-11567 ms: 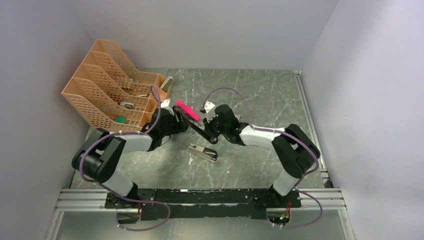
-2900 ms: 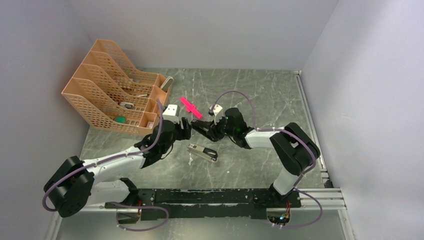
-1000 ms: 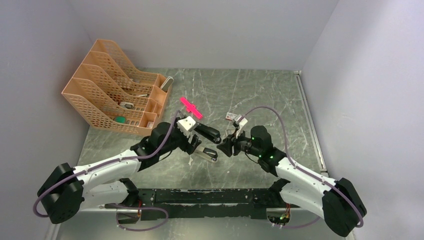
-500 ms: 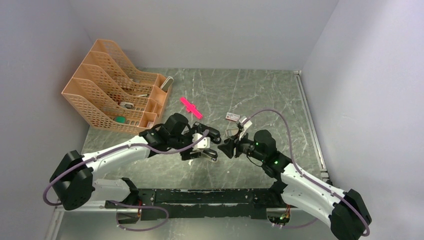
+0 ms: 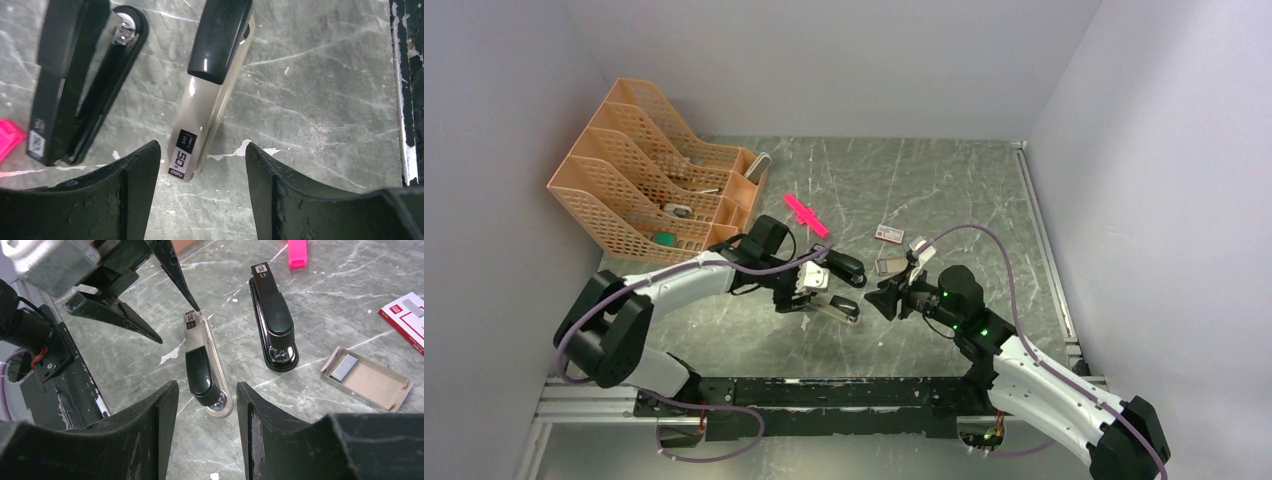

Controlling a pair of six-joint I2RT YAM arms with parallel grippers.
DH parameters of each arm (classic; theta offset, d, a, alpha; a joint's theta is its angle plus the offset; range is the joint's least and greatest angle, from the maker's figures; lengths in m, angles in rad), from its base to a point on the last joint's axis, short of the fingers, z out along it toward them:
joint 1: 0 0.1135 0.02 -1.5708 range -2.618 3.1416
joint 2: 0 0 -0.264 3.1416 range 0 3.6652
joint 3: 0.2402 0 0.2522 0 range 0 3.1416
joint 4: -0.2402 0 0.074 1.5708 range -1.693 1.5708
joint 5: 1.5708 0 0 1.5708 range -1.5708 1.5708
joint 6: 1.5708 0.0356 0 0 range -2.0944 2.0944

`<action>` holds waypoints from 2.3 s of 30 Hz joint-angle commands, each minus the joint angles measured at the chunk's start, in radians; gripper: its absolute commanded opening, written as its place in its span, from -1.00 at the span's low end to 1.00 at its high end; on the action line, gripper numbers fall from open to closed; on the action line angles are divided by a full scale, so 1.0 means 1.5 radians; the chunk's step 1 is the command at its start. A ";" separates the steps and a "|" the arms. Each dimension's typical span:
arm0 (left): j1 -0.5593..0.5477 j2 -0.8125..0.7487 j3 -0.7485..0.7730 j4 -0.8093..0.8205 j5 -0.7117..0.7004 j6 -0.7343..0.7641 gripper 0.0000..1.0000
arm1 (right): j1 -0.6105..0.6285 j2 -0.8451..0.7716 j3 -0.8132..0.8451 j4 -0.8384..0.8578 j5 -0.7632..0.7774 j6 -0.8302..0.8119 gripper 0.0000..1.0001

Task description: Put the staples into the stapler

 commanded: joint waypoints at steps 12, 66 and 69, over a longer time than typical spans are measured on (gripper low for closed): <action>0.027 0.093 0.045 0.013 0.024 0.019 0.23 | 0.001 0.004 -0.006 0.002 -0.019 -0.005 -0.01; -0.274 0.307 0.169 0.267 -0.293 -0.861 -0.86 | 0.000 -0.058 -0.091 -0.195 0.433 0.771 0.06; -0.275 0.307 0.166 0.268 -0.292 -0.856 -0.86 | -0.001 -0.043 -0.086 -0.186 0.452 0.777 0.09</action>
